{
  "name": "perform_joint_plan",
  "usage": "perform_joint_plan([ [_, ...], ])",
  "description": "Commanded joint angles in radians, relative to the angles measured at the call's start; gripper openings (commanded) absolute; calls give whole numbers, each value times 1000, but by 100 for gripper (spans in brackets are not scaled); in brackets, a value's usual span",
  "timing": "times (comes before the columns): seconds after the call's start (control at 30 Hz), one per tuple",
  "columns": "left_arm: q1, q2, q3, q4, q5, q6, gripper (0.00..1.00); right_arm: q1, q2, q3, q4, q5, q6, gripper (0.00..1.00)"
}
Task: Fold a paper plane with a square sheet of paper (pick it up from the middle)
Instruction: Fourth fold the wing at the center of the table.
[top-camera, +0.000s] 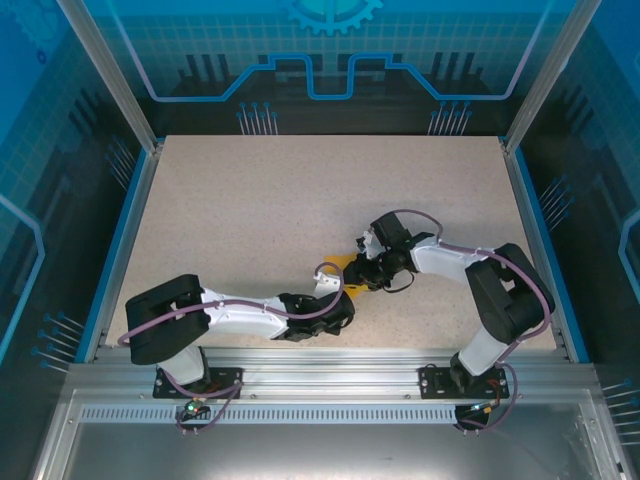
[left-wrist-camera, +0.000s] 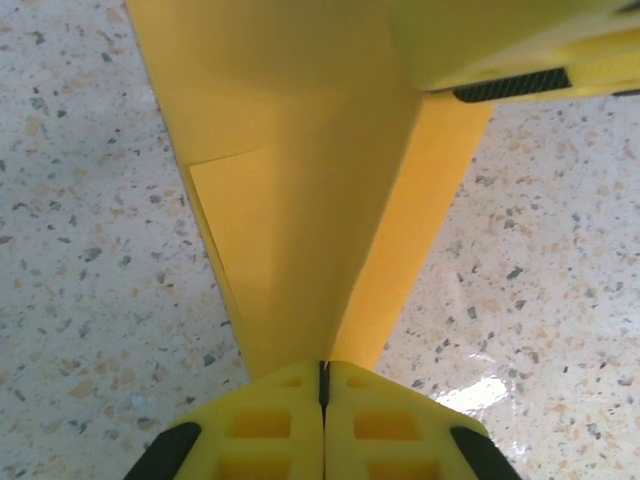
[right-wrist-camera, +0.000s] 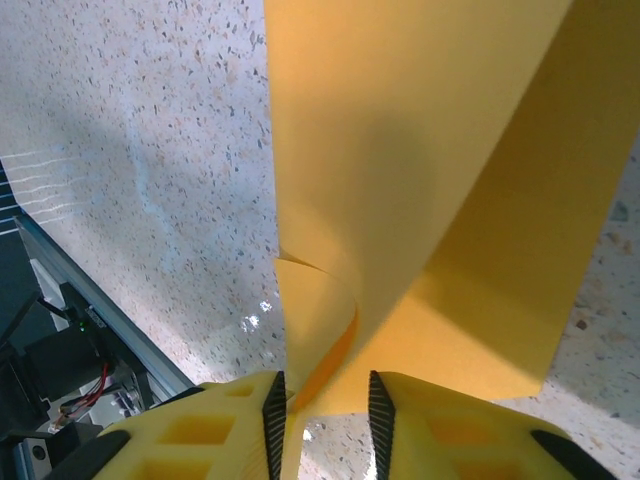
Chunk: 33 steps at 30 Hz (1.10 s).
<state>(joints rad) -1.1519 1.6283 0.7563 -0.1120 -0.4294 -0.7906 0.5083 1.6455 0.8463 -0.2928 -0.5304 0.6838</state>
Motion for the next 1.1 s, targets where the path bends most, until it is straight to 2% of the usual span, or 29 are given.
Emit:
perform_joint_plan([
  [0.0,23,-41,-69,80,17,-32,3,9,-64,16,-38,5,-31,35],
  [0.13,67,-100,-155,219,120,-5,3,-3,-155,-12,-32,32,-47,46],
  [0.3,134,-130,-225,324,252,7,3,-21,-260,-78,24,27,-47,51],
  [0.43,192,-140,-275,402,346,6,3,-6,-263,-114,87,-37,-42,42],
  [0.67,243,-122,-291,442,429,8,4,64,-150,-83,140,-42,-32,26],
  [0.83,263,-95,-284,458,461,10,4,98,-49,-43,198,-55,-5,22],
  [1.07,279,-79,-294,466,476,7,4,104,47,3,233,-46,18,21],
])
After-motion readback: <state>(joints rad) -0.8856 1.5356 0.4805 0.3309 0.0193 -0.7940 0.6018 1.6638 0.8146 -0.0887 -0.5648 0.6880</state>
